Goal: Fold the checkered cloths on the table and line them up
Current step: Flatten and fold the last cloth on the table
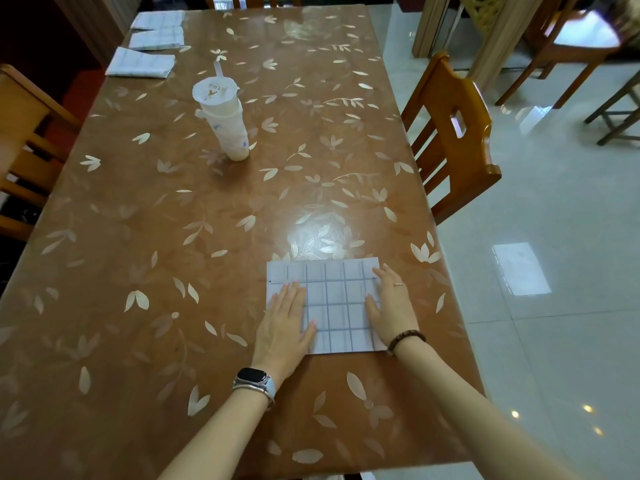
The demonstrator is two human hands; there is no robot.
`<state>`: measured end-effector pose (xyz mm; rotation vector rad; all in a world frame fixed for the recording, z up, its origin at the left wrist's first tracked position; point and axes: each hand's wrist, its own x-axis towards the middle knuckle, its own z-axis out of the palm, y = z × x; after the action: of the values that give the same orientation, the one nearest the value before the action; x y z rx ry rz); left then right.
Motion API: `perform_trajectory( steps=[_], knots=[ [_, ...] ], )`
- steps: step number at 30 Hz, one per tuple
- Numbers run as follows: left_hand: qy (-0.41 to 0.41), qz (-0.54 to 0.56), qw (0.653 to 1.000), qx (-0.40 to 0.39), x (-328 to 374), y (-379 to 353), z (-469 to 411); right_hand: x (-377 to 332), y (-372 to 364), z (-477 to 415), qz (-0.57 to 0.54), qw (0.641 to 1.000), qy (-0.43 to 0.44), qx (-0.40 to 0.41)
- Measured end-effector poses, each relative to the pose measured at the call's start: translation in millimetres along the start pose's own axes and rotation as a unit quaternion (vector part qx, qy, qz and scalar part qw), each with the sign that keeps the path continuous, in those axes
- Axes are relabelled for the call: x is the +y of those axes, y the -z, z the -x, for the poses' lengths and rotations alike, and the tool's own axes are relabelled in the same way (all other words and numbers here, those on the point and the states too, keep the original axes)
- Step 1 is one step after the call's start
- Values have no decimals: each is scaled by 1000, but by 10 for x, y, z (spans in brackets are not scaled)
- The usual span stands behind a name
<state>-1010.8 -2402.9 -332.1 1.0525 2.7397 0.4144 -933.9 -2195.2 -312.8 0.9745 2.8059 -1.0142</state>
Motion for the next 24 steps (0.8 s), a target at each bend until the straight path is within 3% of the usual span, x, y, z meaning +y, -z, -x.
perform_trajectory(
  steps=[3,7,14,24],
  knots=[
    [-59,76,995,-8,270,-3,63,-3,158,81,-131,989,-71,9],
    [-141,87,986,-23,661,-99,174,98,309,232,-146,975,-162,-31],
    [-99,12,995,-23,938,-290,215,257,322,493,-162,951,-260,-43],
    [-88,-19,996,-5,991,-362,190,214,298,541,-224,934,-275,-45]
  ],
)
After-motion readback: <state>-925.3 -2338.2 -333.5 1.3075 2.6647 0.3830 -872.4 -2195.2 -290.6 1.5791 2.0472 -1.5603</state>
